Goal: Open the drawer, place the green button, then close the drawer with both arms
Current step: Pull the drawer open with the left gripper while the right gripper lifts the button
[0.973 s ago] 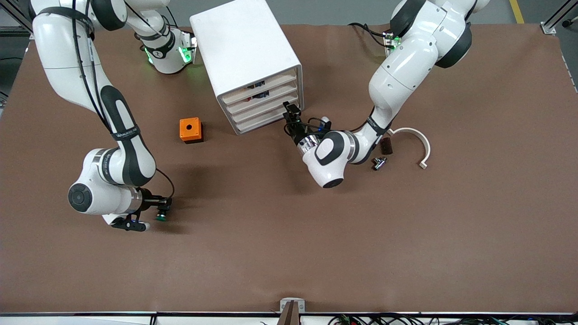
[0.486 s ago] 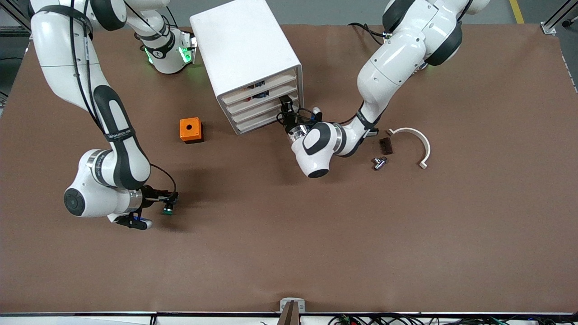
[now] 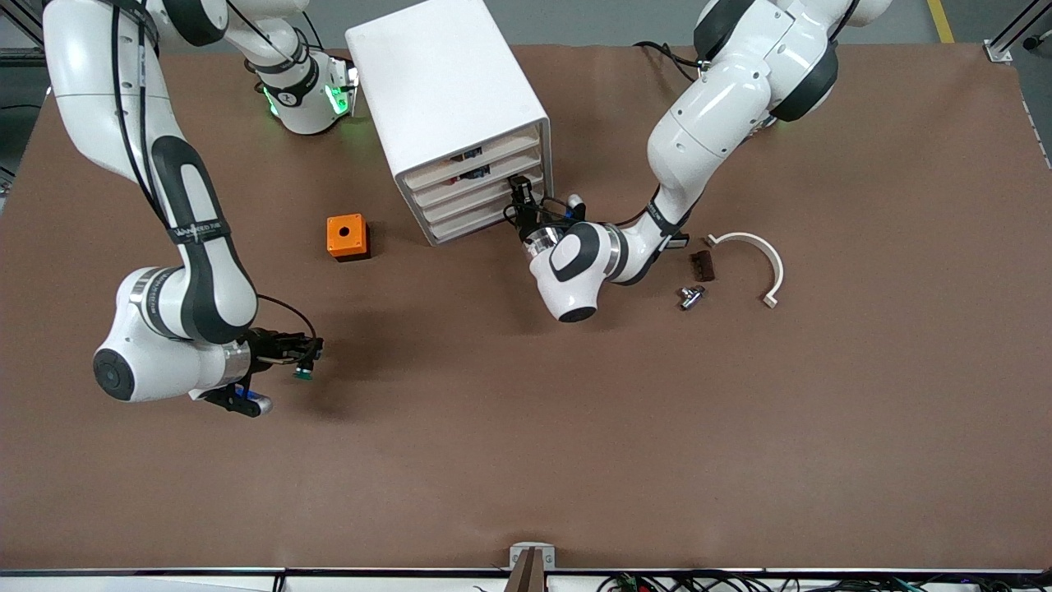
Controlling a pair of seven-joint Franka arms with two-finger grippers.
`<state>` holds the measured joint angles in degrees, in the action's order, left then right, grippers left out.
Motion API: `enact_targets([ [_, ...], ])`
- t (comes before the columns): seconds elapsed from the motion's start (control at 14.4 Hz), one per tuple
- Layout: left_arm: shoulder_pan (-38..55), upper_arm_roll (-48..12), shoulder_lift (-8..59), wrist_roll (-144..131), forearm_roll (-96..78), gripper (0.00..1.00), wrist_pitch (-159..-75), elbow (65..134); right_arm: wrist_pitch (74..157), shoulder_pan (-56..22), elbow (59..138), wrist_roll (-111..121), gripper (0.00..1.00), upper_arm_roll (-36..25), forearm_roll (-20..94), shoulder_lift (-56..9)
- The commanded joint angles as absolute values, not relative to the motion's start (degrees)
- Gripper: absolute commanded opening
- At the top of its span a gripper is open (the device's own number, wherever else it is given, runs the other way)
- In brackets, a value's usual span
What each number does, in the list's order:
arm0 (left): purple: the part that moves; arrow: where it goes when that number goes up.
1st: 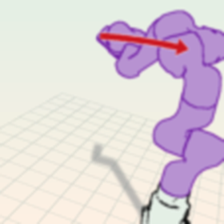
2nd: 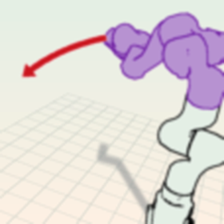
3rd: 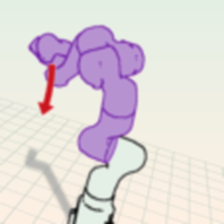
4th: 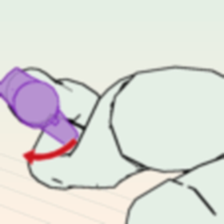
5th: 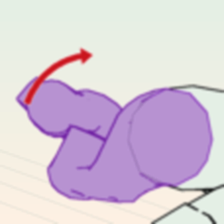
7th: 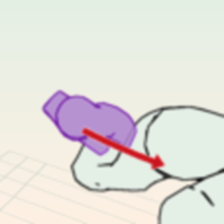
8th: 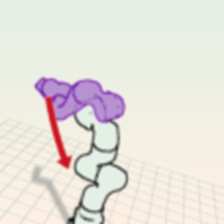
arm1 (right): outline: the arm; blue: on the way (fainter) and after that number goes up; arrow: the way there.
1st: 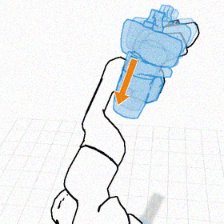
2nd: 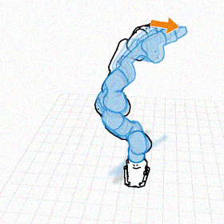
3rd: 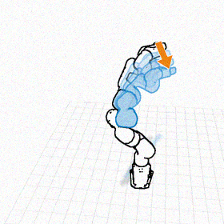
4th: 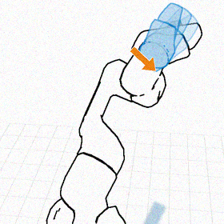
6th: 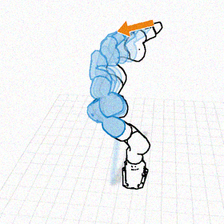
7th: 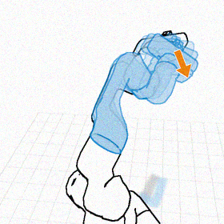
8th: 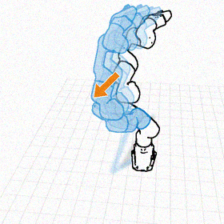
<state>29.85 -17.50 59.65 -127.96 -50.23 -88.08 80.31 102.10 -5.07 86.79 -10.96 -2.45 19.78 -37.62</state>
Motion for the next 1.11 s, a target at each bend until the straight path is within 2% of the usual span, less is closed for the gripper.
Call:
enact_targets([
  [0.0,29.36,-17.32,59.85,-128.06,-51.68,0.08,-87.1,79.63,98.28,-5.19,87.45,-15.8,0.0,-2.37,20.39,-34.02],
  [0.63,25.23,-16.96,59.77,-127.71,-53.26,0.09,-87.98,79.1,90.97,-12.38,87.71,-38.55,0.0,-2.37,20.21,-24.53],
  [1.04,20.92,-16.52,59.68,-127.62,-53.35,0.1,-90.61,77.52,90.88,-19.58,90.08,-56.13,0.0,-2.2,20.65,-19.96],
])
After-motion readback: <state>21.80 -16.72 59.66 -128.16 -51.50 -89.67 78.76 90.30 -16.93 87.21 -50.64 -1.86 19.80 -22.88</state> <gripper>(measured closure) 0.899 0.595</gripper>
